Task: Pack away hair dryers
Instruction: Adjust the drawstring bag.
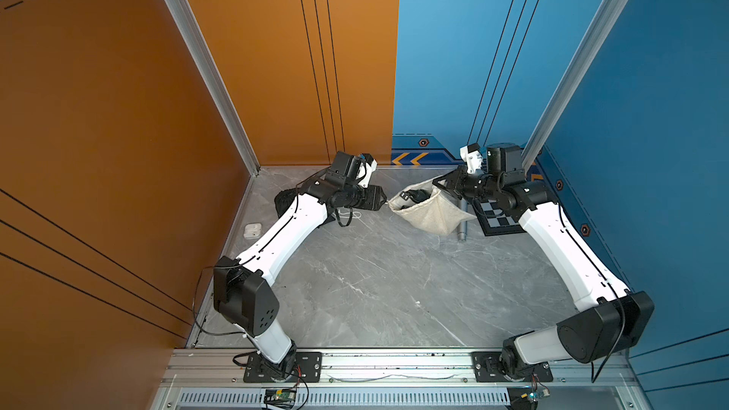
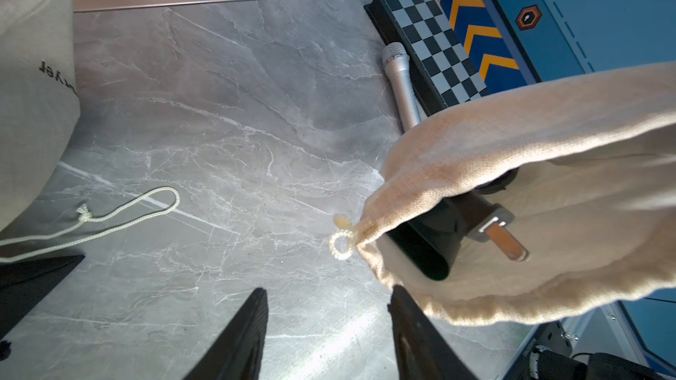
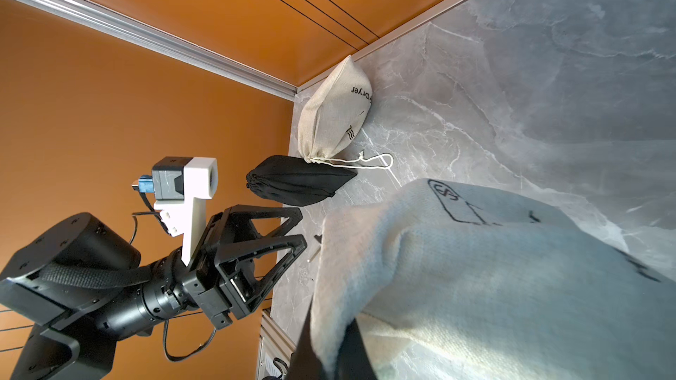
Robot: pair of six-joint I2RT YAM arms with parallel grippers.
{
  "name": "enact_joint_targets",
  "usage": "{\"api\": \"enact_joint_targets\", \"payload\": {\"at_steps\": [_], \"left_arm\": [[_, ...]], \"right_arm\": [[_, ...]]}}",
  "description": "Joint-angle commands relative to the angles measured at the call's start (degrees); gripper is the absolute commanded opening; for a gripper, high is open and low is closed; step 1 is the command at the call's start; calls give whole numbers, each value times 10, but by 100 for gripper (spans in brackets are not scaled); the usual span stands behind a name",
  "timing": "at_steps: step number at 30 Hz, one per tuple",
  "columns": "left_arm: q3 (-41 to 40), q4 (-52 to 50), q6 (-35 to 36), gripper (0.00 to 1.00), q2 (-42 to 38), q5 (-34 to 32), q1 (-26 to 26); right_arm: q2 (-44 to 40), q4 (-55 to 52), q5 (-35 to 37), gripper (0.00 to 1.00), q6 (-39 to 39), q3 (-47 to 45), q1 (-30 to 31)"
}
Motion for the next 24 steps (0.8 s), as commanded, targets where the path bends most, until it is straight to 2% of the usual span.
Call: {"api": "enact_joint_targets", "payload": {"at_steps": [1,6,13,24], "left_arm": [[-36,65,-38,56,-25,35,10],[-68,108,-70,57,-45,64,16],[-90,178,-102,52,-12,80,-9],[-125,202,-104,52,-18,69,-24]], "right_arm": [[-17,38,-21,0,4,27,-2],[-14,44,-25,0,7,28,-1],[-18,53,-21,0,14,25,-1],[-21,59,-27,0,18,20,0]]}}
